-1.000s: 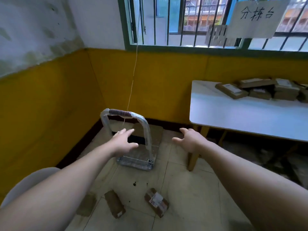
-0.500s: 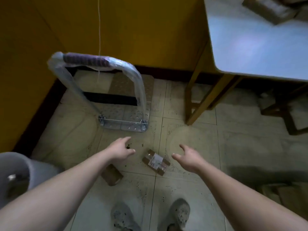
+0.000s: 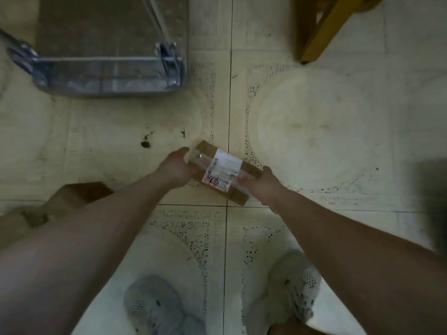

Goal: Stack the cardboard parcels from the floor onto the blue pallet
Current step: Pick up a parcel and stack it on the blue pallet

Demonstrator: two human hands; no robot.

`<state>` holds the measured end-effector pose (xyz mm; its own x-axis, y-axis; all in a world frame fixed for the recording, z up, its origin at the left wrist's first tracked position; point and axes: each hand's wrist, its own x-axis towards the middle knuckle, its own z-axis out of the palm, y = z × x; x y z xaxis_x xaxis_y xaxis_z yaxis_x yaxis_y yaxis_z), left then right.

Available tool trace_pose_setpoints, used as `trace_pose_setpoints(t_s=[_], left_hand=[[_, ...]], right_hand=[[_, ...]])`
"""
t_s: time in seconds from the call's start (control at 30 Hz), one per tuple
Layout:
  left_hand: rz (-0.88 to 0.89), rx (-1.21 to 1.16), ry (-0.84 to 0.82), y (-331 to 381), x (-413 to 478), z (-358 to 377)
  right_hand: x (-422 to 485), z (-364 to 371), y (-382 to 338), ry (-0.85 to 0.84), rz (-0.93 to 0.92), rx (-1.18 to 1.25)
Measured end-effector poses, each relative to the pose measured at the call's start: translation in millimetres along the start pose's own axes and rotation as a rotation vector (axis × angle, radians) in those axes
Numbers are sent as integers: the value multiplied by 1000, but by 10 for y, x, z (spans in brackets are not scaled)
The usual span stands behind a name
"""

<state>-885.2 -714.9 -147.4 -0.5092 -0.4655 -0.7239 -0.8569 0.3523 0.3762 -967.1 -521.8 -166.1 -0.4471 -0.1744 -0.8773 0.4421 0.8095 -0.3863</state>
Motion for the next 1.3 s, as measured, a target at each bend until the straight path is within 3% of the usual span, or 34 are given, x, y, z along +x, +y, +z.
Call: trace_pose_setpoints(t_s=[0.1, 0.2, 0.27, 0.6, 0.77, 0.97, 1.13, 1.3], left_hand=[[70, -167, 40, -171, 384, 402], [-35, -362, -66, -231, 458, 540], [-101, -356, -57, -248, 328, 477], [-167, -746, 15, 501, -2030, -1029], [-11, -846, 175, 1172, -3538, -1985], [222, -963, 296, 1720, -4868, -2831], [498, -945, 270, 1895, -5843, -3167], [638, -836, 193, 2126, -6709, -3128]], right_hand=[[355, 253, 234, 47, 30, 204], [422, 328, 328, 85, 14, 363], [266, 248, 296, 97, -6, 343], [-2263, -587, -688, 80, -176, 339], [-3928, -1173, -1412, -13, -282, 391], [-5510, -1611, -1961, 98, -622, 441], [-6561, -1735, -1823, 222, -808, 481], [-7412, -1929, -1335, 354, -869, 565]])
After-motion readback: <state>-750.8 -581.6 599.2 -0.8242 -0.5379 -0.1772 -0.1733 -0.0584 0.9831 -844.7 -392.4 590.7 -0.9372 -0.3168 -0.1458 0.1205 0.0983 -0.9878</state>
